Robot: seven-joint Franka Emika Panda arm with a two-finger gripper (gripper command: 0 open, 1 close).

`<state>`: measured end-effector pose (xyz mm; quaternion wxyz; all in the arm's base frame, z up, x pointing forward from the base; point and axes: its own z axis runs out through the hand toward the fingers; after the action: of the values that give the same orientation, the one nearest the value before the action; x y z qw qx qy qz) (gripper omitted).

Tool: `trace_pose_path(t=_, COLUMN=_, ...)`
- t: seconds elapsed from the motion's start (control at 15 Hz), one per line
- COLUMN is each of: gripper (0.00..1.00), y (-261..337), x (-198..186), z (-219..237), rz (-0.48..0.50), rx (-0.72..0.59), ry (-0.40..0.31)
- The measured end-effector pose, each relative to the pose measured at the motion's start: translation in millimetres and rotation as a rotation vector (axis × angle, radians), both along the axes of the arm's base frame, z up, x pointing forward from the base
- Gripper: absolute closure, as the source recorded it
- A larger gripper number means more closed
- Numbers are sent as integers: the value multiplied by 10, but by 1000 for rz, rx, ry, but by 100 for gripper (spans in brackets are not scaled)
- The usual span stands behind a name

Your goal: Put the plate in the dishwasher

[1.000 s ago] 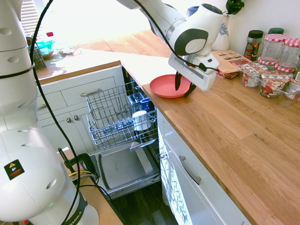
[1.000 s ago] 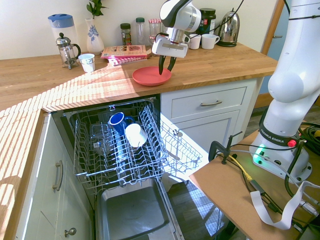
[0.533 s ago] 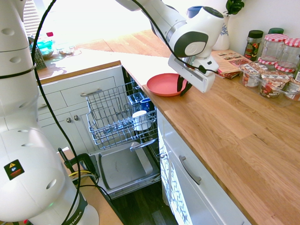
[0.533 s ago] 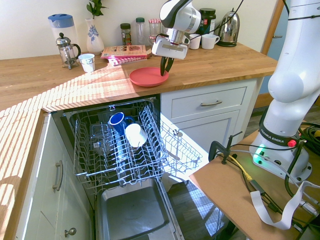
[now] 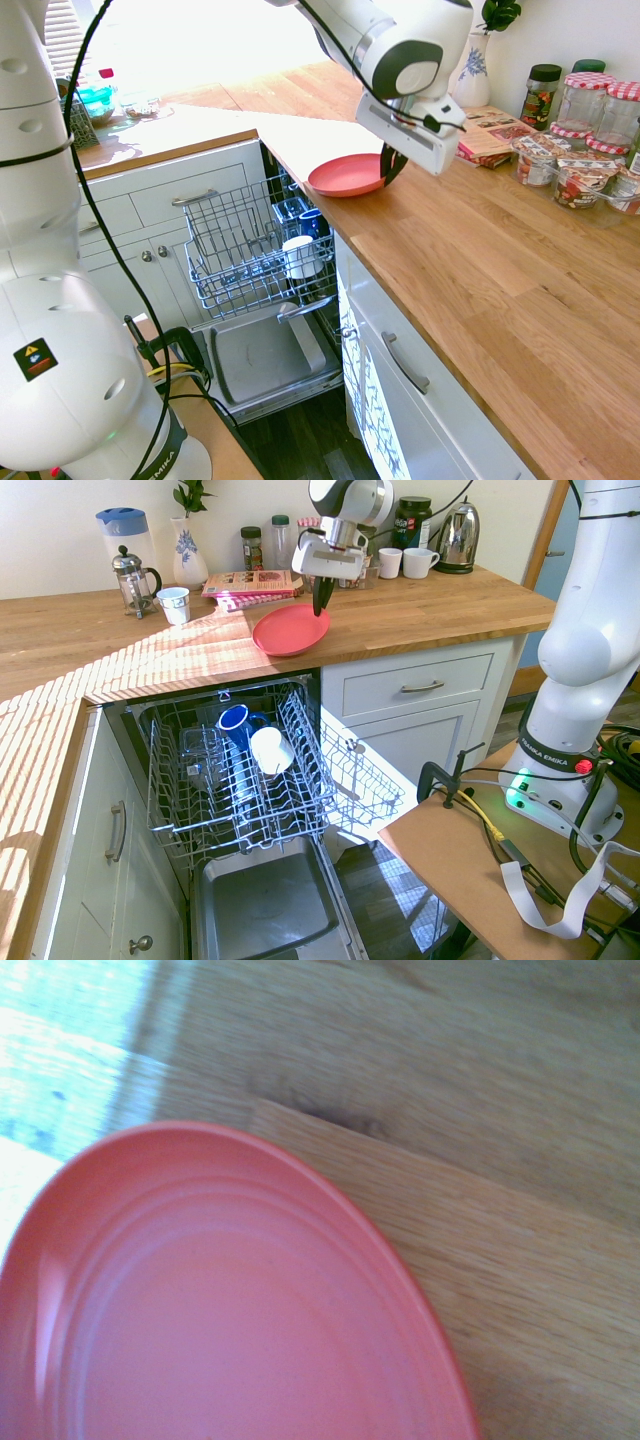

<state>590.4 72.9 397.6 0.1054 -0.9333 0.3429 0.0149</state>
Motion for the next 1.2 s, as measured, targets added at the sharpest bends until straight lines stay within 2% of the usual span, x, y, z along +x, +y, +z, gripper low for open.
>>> trace_pose_path(t=0.27, gripper=100, y=1535, x=-266, z=1187, rz=142, rx=-251, ry=-72)
trace_pose_path(t=0.4, gripper=100, y=2481, x=-544, z=1333, rz=212, rx=-376, ry=-119)
trace_pose_path(t=0.6, gripper=100, y=3673, x=-886, z=892, rz=323, rx=-566, ry=-194)
trace_pose_path(t=0.8, gripper=100, y=4503, x=-1272, z=399, rz=459, rx=-744, ry=-254)
trace_pose_path(t=1.0, gripper=100, y=4979, x=-1721, z=-222, rz=601, rx=-881, ry=-285)
trace_pose_path(t=1.2, gripper=100, y=5068, x=-1819, z=-968, rz=742, rx=-1017, ry=-258)
